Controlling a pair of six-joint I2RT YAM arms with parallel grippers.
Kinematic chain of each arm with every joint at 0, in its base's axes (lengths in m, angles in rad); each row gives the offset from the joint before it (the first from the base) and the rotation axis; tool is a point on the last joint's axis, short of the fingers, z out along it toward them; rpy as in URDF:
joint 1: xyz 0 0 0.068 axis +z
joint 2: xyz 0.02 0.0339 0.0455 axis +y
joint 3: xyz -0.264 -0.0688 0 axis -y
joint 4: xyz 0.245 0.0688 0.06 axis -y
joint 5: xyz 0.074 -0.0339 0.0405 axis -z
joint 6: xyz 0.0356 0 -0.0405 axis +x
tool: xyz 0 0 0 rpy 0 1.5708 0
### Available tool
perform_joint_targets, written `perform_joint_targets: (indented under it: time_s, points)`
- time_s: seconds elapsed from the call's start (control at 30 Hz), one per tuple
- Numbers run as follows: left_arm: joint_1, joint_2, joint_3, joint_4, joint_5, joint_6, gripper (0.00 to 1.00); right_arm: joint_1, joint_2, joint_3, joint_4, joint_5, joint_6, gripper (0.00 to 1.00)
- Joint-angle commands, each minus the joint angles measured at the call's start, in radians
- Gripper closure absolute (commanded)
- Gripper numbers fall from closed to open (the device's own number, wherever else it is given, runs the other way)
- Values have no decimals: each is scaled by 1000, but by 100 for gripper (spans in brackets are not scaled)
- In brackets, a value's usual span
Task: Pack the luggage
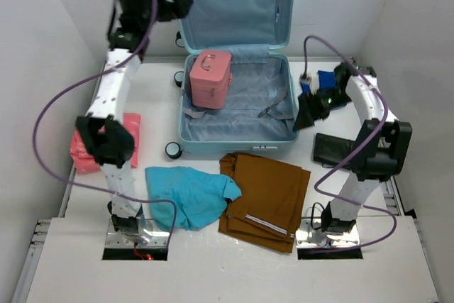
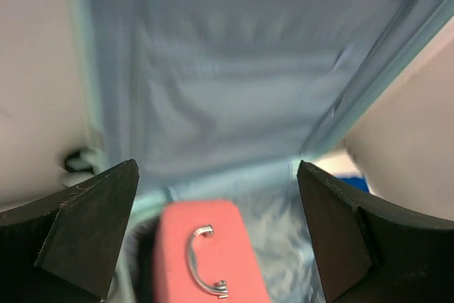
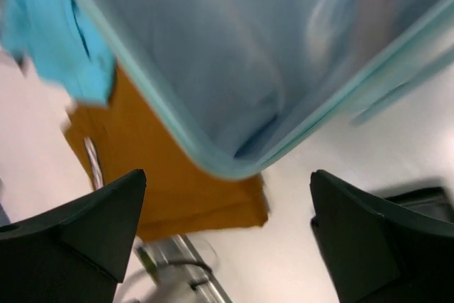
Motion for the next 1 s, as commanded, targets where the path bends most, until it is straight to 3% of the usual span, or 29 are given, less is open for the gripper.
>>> perform_joint_targets:
  time_s: [0.0, 0.2, 0.37, 0.53, 0.67, 0.97]
  points:
    - [48, -199, -22, -17, -16, 24, 0, 38, -134, -222, -320, 70, -333, 2]
    - [80, -484, -371, -30, -82, 88, 0, 279, -337, -556, -52, 193, -331, 3]
    - [110, -614, -494, -30, -126, 97, 0, 338, -393, -711, 204, 280, -106, 6]
    - [130, -658, -579, -42, -126, 97, 0, 362, -518, -851, 545, 377, -42, 1]
    - [130, -668, -614, -42, -126, 97, 0, 359, -522, -884, 627, 372, -92, 1]
    - [130, -668, -662, -24, -126, 97, 0, 385, -437, -822, 607, 306, -188, 1]
